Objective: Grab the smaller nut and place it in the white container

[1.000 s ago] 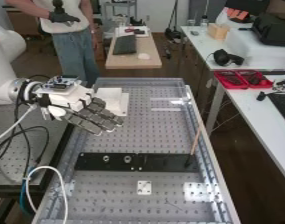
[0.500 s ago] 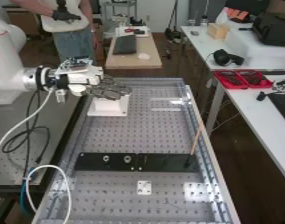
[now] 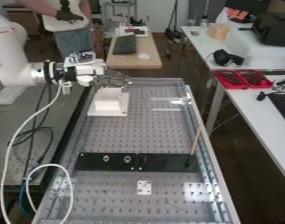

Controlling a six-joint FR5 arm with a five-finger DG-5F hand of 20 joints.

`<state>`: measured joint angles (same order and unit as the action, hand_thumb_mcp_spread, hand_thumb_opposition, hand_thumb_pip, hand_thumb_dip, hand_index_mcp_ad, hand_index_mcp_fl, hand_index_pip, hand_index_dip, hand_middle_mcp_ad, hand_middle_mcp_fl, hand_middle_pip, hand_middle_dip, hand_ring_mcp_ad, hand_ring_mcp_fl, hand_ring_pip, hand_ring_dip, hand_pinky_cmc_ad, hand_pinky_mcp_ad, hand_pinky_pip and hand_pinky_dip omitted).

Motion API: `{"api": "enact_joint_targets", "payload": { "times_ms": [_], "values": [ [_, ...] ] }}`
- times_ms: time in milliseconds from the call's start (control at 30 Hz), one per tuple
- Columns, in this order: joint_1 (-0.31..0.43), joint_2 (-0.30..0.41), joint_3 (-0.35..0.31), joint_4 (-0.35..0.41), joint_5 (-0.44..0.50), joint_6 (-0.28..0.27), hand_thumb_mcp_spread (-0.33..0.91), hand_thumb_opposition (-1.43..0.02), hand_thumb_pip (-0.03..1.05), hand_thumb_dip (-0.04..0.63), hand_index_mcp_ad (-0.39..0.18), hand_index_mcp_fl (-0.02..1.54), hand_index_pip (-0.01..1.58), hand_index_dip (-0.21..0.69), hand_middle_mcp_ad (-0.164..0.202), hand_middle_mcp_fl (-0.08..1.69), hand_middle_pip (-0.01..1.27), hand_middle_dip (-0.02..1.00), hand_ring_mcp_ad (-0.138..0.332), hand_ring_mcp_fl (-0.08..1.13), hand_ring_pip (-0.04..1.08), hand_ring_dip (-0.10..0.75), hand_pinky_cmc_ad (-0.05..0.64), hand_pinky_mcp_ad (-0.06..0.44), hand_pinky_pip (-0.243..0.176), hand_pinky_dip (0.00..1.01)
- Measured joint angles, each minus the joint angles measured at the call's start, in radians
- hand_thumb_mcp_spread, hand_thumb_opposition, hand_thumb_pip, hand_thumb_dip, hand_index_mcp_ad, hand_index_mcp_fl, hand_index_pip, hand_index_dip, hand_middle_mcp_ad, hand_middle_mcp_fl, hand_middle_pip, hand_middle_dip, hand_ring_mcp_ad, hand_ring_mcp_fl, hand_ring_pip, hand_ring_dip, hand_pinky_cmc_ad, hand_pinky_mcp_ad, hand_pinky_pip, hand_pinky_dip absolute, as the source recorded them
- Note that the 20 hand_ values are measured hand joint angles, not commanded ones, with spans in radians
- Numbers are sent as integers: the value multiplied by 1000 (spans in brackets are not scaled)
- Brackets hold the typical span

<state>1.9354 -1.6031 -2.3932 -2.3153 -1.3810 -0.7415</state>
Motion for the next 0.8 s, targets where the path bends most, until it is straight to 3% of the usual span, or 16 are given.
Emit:
{"api": "enact_joint_targets", "payload": {
  "times_ms": [467, 633, 733, 800],
  "values": [
    [36, -78, 36, 18, -1, 3, 492, -976, 579, 215, -199, 483, 1438, 70, 65, 218, 138, 192, 209, 61, 93, -40, 309, 187, -89, 180],
    [37, -86, 43, -3, 3, 4, 490, -913, 581, 218, -204, 290, 1312, 65, 65, 166, 138, 188, 209, 63, 96, -40, 307, 187, -89, 180],
    [37, -89, 50, -30, 7, 5, 468, -899, 602, 215, -204, 312, 1262, 77, 65, 140, 138, 188, 209, 59, 93, -40, 307, 187, -89, 180],
    [36, -91, 55, -46, 10, 6, 438, -881, 630, 215, -202, 239, 1211, 37, 68, 141, 138, 188, 209, 54, 93, -40, 307, 187, -89, 180]
  ]
}}
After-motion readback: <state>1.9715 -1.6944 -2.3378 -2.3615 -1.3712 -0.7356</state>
